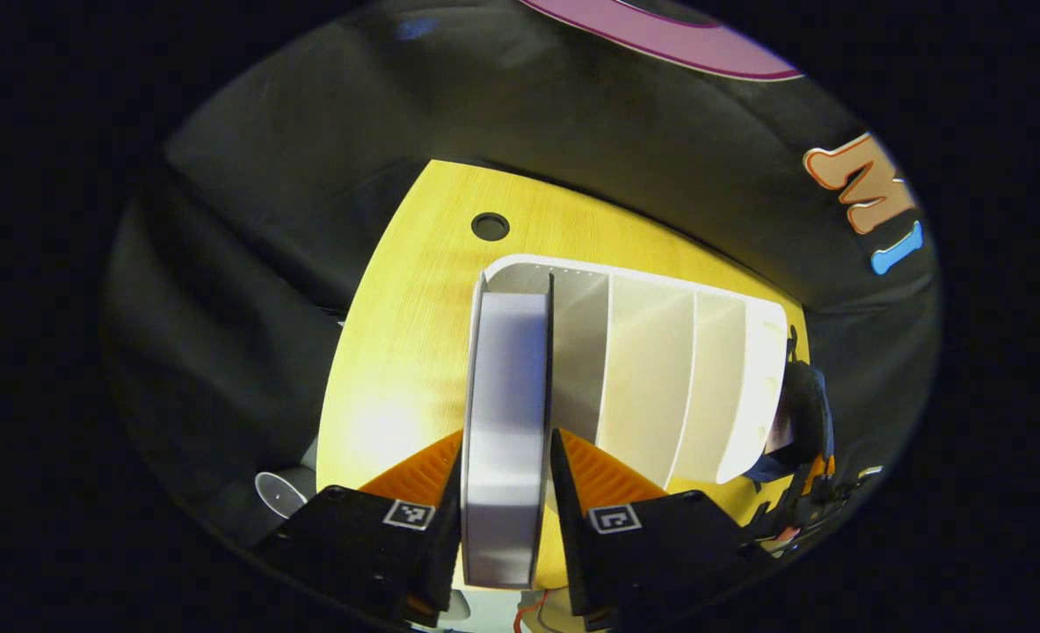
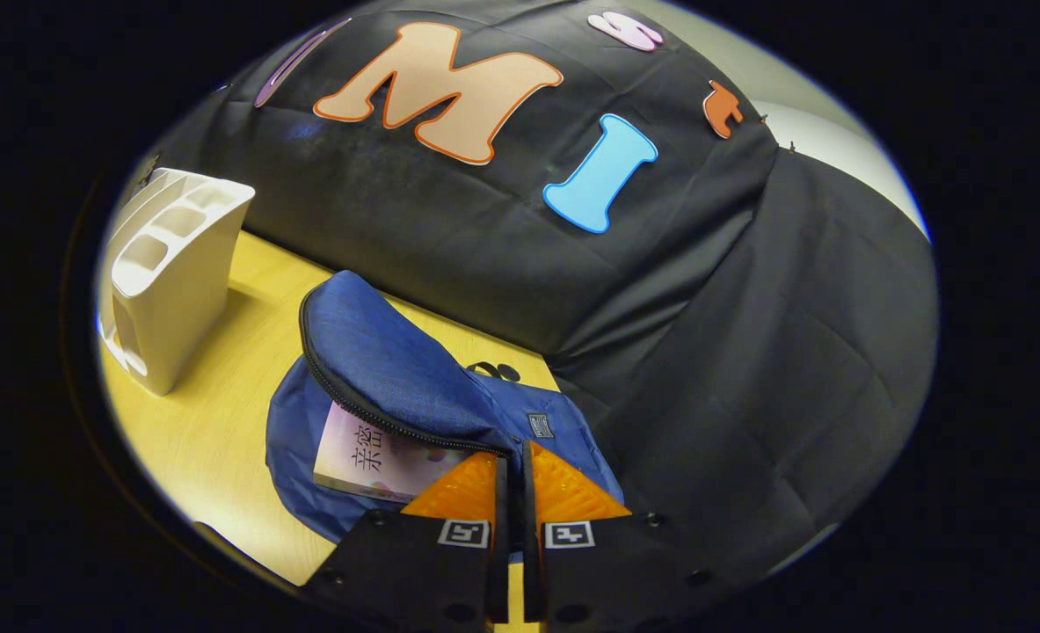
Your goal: Open the schoolbag, grab two books from the bookshelf and put them into the schoolbag.
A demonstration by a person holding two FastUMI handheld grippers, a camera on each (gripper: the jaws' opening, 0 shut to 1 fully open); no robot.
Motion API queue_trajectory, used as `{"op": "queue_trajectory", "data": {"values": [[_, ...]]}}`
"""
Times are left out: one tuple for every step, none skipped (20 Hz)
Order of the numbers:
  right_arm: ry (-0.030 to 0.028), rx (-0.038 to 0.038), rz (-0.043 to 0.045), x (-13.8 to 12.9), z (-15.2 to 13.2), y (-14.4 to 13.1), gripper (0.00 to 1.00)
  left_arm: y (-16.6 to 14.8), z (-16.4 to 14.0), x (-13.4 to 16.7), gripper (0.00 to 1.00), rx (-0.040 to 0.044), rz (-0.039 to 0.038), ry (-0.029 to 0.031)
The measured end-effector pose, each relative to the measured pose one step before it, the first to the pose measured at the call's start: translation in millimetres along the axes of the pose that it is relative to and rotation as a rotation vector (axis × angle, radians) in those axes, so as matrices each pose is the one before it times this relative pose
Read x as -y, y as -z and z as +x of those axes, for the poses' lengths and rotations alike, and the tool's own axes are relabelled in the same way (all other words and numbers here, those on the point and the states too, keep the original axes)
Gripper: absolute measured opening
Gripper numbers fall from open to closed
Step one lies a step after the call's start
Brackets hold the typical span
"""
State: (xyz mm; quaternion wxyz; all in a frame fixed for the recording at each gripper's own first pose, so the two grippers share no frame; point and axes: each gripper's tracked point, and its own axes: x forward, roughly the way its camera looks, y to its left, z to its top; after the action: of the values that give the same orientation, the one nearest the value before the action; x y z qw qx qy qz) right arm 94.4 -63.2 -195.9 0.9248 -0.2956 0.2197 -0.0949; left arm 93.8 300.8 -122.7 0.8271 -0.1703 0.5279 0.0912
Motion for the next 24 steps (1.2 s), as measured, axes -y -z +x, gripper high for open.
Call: {"op": "queue_trajectory", "data": {"values": [[-0.00050, -0.00042, -0.00128, -0.46, 0.15, -0.24, 0.07, 0.77, 3.05, 1.14, 0.53, -0.01677, -0.00200, -0.00374], [-0.00162, 0.00014, -0.00006, -1.10, 0.10, 0.60, 0.07, 1.78, 3.89, 2.21, 0.43, -0.01713, -0.00206, -0.00248], [-0.00244, -0.00095, -0.00124, -0.48, 0.33, -0.02, 0.07, 1.41, 4.09, 1.68, 0.40, -0.01664, 0.00255, -0.00382], [-0.00161, -0.00005, -0.00241, -0.26, 0.36, -0.10, 0.07, 1.34, 5.26, 1.59, 0.41, -0.01552, 0.00409, -0.00493], [-0.00012, 0.00101, -0.00053, 0.07, -0.10, -1.11, 0.07, 1.82, 3.90, 1.50, 0.41, -0.01614, 0.00344, -0.00595], [-0.00095, -0.00018, 0.00059, -0.51, -0.51, 0.71, 0.07, 1.37, 2.35, -0.98, 0.41, -0.01546, 0.00410, -0.01174], [-0.00098, -0.00156, 0.00109, 0.22, 0.65, 0.31, 0.07, 0.93, 1.14, 0.57, 0.41, -0.00652, 0.00064, -0.00574], [-0.00282, -0.00100, 0.00089, -0.57, 0.49, 0.03, 0.07, -2.58, 2.38, 1.16, 0.41, -0.00183, -0.00446, 0.00273], [-0.00340, -0.00163, -0.00076, -1.31, 0.09, 0.27, 0.07, -0.37, 1.02, 0.93, 0.42, -0.00096, -0.00476, -0.00134], [-0.00374, -0.00088, -0.00128, -0.87, 0.60, 0.76, 0.07, 0.43, 0.05, -0.08, 0.39, -0.00429, -0.00579, -0.00702], [-0.00385, -0.00041, -0.00070, -0.81, 0.10, -1.01, 0.07, -0.23, 0.70, 1.00, 0.39, 0.00173, -0.01540, -0.00894], [-0.00193, -0.00007, -0.00124, -0.13, 0.47, 0.17, 0.07, -0.04, -0.46, 0.54, 0.39, 0.00179, -0.00921, -0.01258], [-0.00100, -0.00050, 0.00100, 0.56, 0.71, 0.31, 0.07, -0.58, 0.14, -1.63, 0.39, 0.00510, -0.01860, -0.01332], [-0.00098, -0.00344, 0.00636, 1.28, 0.68, 0.38, 0.07, 2.61, -1.97, -0.41, 0.39, -0.00442, -0.02143, -0.01146], [0.00101, -0.00529, 0.00906, 1.06, 0.64, 0.06, 0.07, 2.02, -2.75, -0.97, 0.39, -0.00264, -0.01984, -0.00868], [-0.00084, -0.00446, 0.01053, -0.21, 0.42, -0.13, 0.07, 2.10, -3.94, -1.23, 0.39, -0.00718, -0.01187, -0.00639], [-0.00056, -0.00136, 0.00694, 0.22, 0.60, -1.05, 0.07, 3.08, -2.03, -1.34, 0.39, -0.00652, -0.01059, -0.00356], [-0.00138, 0.00051, 0.00293, -0.59, 1.06, 0.52, 0.09, 2.64, -3.00, -0.29, 0.39, -0.00396, -0.00673, -0.00170], [-0.00303, 0.00086, 0.00105, -0.75, 0.13, -0.65, 0.07, 3.01, -7.22, -1.06, 0.39, 0.00066, -0.00730, -0.00192], [-0.00282, 0.00046, -0.00022, -0.75, 0.62, 0.57, 0.07, 3.23, -7.70, 0.41, 0.39, -0.00180, -0.00359, -0.00075], [-0.00323, 0.00175, -0.00101, -0.17, -0.39, -0.49, 0.07, 2.02, -6.93, 0.40, 0.39, 0.00704, -0.01141, 0.00053], [-0.00248, 0.00203, -0.00064, 0.46, 0.50, 1.04, 0.07, 2.19, -7.58, 0.66, 0.39, 0.00128, -0.00111, 0.00313], [-0.00252, 0.00219, 0.00111, 0.92, -0.96, -0.81, 0.07, 2.72, -8.74, -0.44, 0.39, 0.00827, -0.01203, -0.00072], [-0.00095, 0.00257, 0.00341, 0.72, 0.59, 0.18, 0.09, 3.68, -10.15, 1.16, 0.39, 0.00060, -0.01170, 0.00234]]}}
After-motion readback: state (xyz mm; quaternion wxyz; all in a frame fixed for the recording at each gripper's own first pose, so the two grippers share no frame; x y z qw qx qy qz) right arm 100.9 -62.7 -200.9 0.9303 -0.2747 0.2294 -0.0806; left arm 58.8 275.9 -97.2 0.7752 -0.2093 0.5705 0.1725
